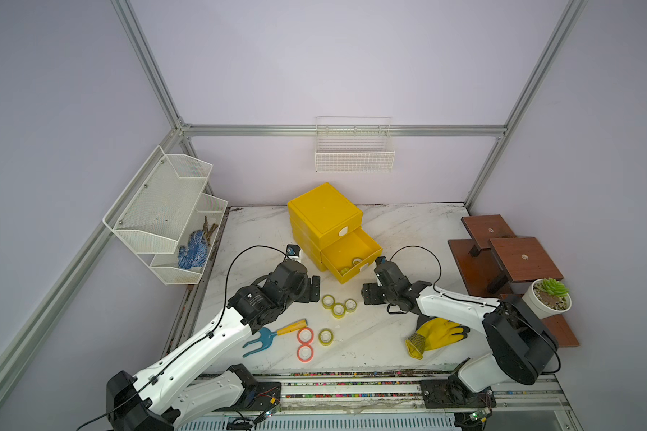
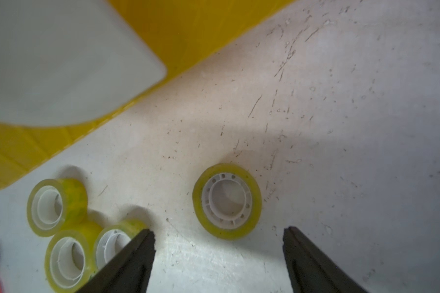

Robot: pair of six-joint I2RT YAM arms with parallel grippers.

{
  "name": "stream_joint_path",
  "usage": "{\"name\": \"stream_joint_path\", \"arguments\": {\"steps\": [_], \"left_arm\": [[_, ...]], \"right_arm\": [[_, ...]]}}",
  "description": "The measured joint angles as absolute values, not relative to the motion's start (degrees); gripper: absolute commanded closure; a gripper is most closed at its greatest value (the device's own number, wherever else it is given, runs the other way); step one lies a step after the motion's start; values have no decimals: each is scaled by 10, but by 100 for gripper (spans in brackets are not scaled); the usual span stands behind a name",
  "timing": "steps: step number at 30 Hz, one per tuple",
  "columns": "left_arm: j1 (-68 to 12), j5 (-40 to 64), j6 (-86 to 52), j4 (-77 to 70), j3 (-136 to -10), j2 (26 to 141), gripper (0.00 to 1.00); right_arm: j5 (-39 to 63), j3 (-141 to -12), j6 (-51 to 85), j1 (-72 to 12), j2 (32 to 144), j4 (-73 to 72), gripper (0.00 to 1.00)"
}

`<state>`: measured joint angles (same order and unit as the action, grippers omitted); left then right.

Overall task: Place the transparent tape into the drawer according to color
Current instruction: Pick up the tape from the drawer, then place the tape in the drawer.

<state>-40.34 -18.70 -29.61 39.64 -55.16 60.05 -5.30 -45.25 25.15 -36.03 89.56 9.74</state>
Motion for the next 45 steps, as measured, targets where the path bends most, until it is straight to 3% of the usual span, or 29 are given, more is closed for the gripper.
{"name": "stream_joint_path", "arguments": {"steps": [16,18,22,27,45], "left_arm": [[-397,-182,-309,393,-552,628,0],[-397,-182,-309,392,-552,631,0],[-397,-181,-309,390,-552,634,0],[-397,-180,-310,389,-552,635,0],[-390,-182,-334,389,-532,628,0]], "right_arm": [[-104,-473,248,-361,959,83,32],[-110,-478,245,-361,965,82,42],[-115,-478,247,-361,967,80,51],[-116,-475,247,-361,961,74,55],[22,-416,252,-361,648,107,55]]}}
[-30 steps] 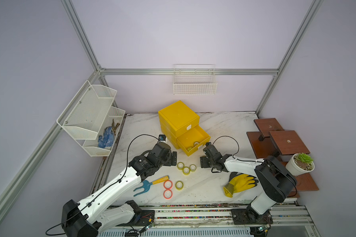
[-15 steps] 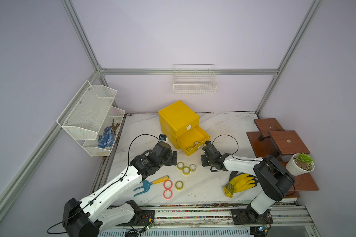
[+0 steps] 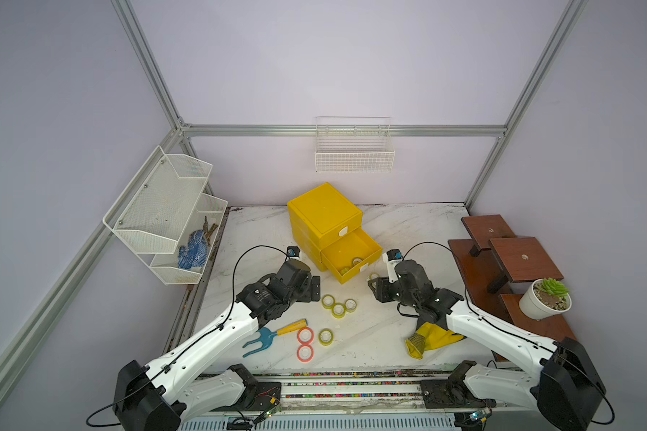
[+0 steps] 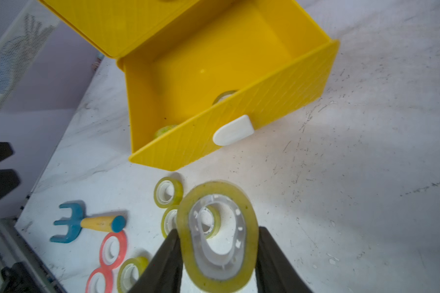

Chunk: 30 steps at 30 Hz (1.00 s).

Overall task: Place the transparent tape into the drawer according to color
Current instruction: Place the tape in the drawer.

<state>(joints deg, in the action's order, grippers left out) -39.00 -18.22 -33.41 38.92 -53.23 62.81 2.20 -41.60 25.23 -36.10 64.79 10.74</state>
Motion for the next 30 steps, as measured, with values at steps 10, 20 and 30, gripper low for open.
{"name": "stream_joint_path", "arguments": {"steps": [10,20,30], "left_arm": [[-390,-181,-339,390,-532,617,0],[-387,-162,-334,412,-532,611,0],[-387,-121,-314,424,-532,618,0]], "right_arm": [[33,-614,226,-357,771,112,54],[-21,-747,208,-350,971,184,49],[-39,-783,202,-346,981,196,21]]}}
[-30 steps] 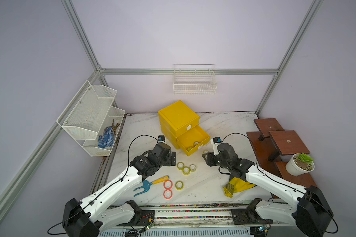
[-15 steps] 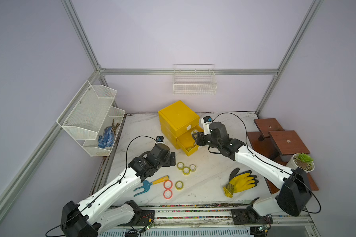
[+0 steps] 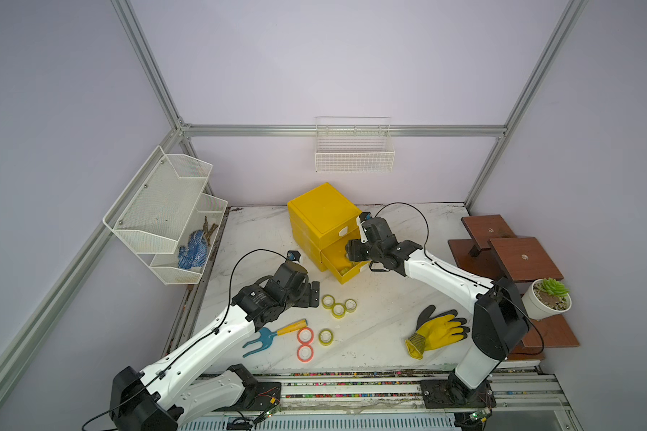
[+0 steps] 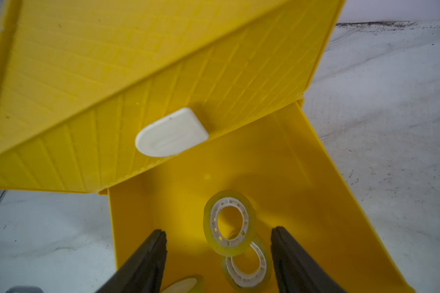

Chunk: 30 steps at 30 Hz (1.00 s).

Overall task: Place the transparent tape into the drawer according to color
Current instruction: Place the tape in the drawer, then pick up the tape from the drawer.

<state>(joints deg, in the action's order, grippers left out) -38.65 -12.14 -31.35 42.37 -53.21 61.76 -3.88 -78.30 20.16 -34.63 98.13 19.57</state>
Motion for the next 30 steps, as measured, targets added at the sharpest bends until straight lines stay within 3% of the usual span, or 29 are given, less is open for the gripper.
{"name": "stream_joint_path", "arguments": {"steps": [8,15,21,30], "left_arm": [[-387,-87,-299,432,-532,623,0],[-408,-42,-279,460,-533,661,1],[-471,-3,-270,473,-542,742,7],[-536,9,-258,470,-569,868,16]], "right_arm": [[-41,-775,205,-345,964,191,17],[-43,-685,220,-344,863,171,16],[-57,-605,233,-344,790,148,16],[-68,-578,238,-339,782,145,16]]}}
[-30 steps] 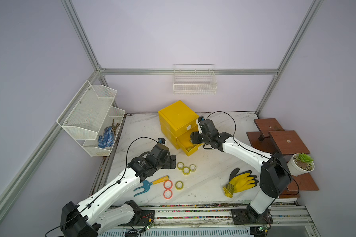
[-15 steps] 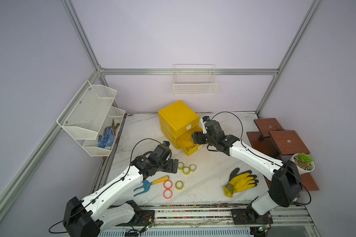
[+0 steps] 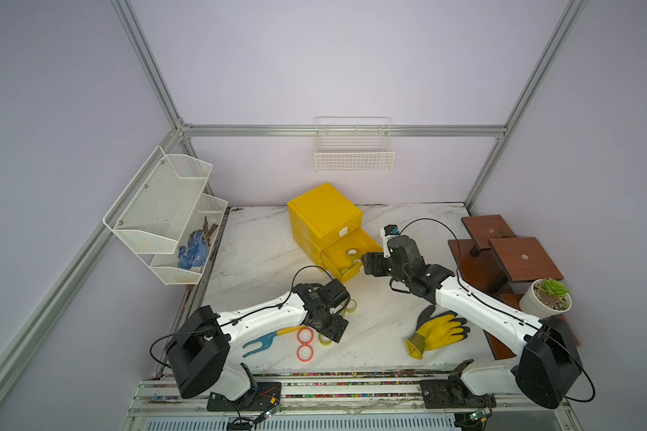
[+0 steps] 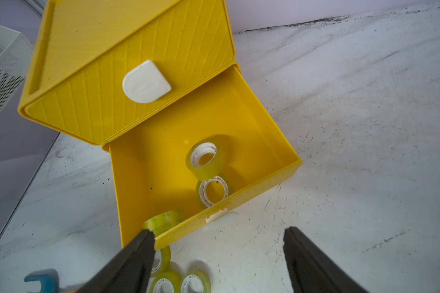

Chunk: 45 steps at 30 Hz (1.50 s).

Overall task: Place the transparent tape into the drawer according to color
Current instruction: Pick up the tape from the drawer.

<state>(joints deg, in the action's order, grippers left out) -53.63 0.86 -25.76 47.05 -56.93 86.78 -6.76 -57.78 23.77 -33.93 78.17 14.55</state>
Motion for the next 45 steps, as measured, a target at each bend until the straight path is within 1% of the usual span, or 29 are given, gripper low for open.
{"name": "stream_joint_path", "arguments": {"steps": [3,8,17,22,30,34,36,39,41,45], "left_arm": [[-545,7,-258,467,-569,880,18],[-551,-11,-260,453,-566,895,24],[-552,-46,-277,438,-531,895,29],[-552,-47,-281,435,-530,901,35],[-552,-34,-279,435,-529,908,35],[-552,-30,-279,439,-529,919,32],[-552,-28,-279,442,-529,925,36],[-552,-27,-280,446,-529,928,48],[-552,-27,-279,446,-529,928,51],[-552,-33,-280,453,-533,928,52]], "right_arm": [[-70,-578,237,-337,777,145,15],[-71,-578,237,-331,775,146,15],[-70,-578,235,-324,775,146,15],[-70,-578,235,-322,775,146,14],[-70,-578,235,-317,775,146,14],[-70,-578,235,-316,775,146,14],[-70,-578,235,-315,775,146,14],[-70,-579,235,-315,775,146,14],[-70,-579,235,-315,775,146,14],[-70,-579,235,-314,775,146,14]]}}
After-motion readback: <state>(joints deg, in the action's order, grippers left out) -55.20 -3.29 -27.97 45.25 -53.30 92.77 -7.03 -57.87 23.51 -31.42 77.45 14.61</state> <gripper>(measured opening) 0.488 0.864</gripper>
